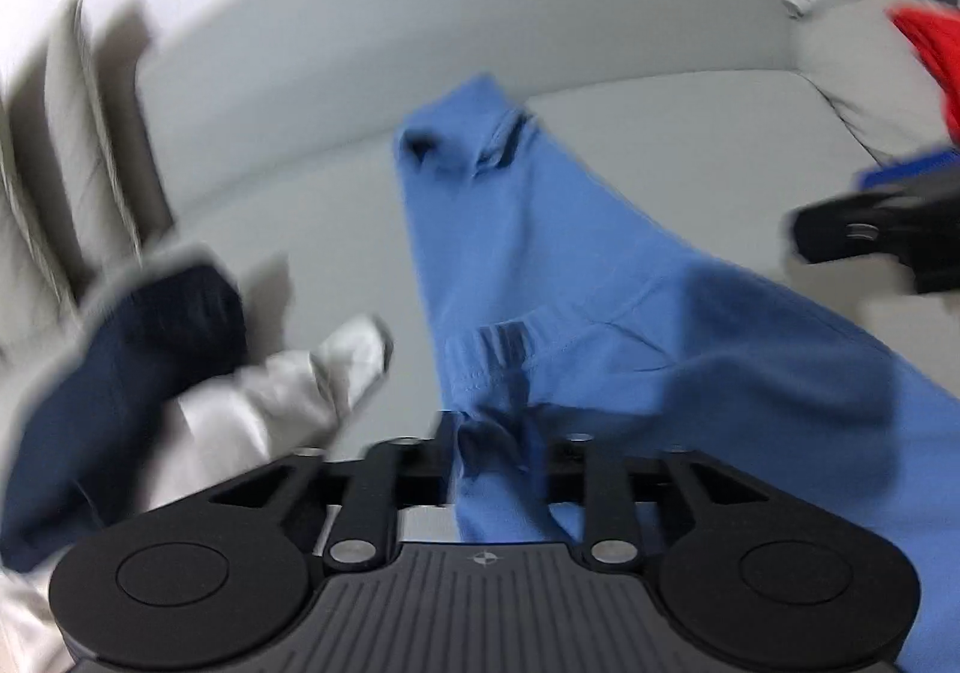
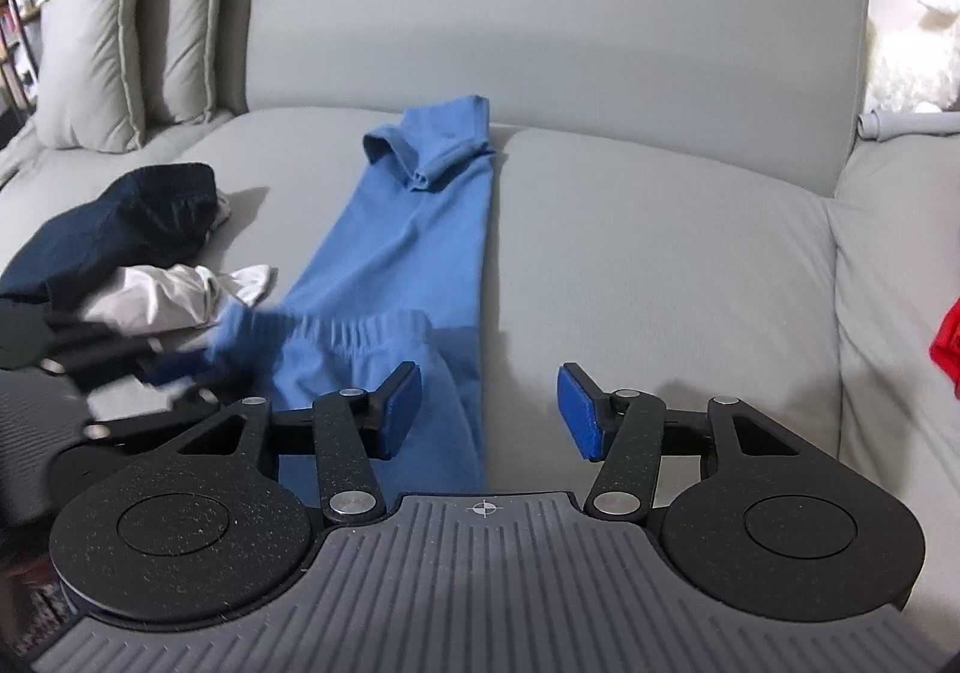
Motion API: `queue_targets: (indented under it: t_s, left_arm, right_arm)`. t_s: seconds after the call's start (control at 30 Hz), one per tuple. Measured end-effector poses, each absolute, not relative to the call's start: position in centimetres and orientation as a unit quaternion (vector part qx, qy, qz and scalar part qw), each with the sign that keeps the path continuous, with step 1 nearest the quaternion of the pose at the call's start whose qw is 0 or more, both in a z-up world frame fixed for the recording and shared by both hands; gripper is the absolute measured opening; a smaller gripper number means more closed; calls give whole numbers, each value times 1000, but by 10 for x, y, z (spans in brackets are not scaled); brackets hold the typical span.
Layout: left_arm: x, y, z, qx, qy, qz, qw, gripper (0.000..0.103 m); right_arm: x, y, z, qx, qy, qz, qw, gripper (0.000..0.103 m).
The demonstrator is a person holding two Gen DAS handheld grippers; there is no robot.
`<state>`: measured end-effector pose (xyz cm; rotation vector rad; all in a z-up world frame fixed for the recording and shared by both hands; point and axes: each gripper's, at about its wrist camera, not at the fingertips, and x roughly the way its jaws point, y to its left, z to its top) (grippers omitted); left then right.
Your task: Fold clothes
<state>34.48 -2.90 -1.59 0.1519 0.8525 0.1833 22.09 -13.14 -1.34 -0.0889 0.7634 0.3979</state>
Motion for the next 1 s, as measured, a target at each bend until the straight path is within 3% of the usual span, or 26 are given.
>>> queue_targets:
  t_s: [0.03, 0.07, 0.13, 0.2, 0.23, 0.27, 0.37, 0.5, 0.6, 0.67, 0.73, 0.83, 1.0]
  left_arm:
    - [342, -28, -11, 70, 399, 90, 910, 66]
    - [339, -25, -5, 58, 380, 81, 920, 68]
    - [332, -20, 9, 32, 340, 62, 938, 62]
    - [331, -14, 10, 5, 335, 48, 941, 42]
    - [332, -10, 7, -11, 339, 41, 940, 29]
    - [333, -6, 4, -28, 344, 35, 938, 28]
    - [358, 4, -36, -49, 398, 35, 915, 28]
    - [369, 2, -43, -50, 412, 20, 909, 28]
    - [368, 6, -33, -65, 408, 29, 910, 32]
    - [368, 10, -11, -82, 374, 42, 923, 48]
    - [371, 6, -1, -77, 363, 51, 927, 53]
    - [384, -1, 13, -59, 346, 63, 934, 55]
    - [427, 2, 14, -27, 337, 88, 937, 56]
  right_arm:
    - [221, -131, -11, -42, 370, 193, 908, 60]
    - [221, -132, -8, -36, 369, 196, 908, 62]
    - [221, -132, -5, -15, 370, 210, 905, 61]
    - [223, -126, -5, 2, 374, 238, 896, 46]
    - [224, -122, -7, 6, 378, 250, 891, 26]
    - [226, -116, -12, 5, 390, 260, 884, 14]
    - [236, -88, -40, -45, 428, 246, 869, 13]
    - [241, -76, -69, -82, 452, 203, 865, 11]
    - [237, -81, -63, -54, 449, 200, 869, 17]
    - [236, -87, -50, -21, 442, 205, 873, 22]
    - [240, -89, -36, -8, 426, 205, 881, 26]
    - [249, -90, -20, 16, 410, 199, 890, 35]
    - [286, -78, -9, 31, 405, 170, 898, 36]
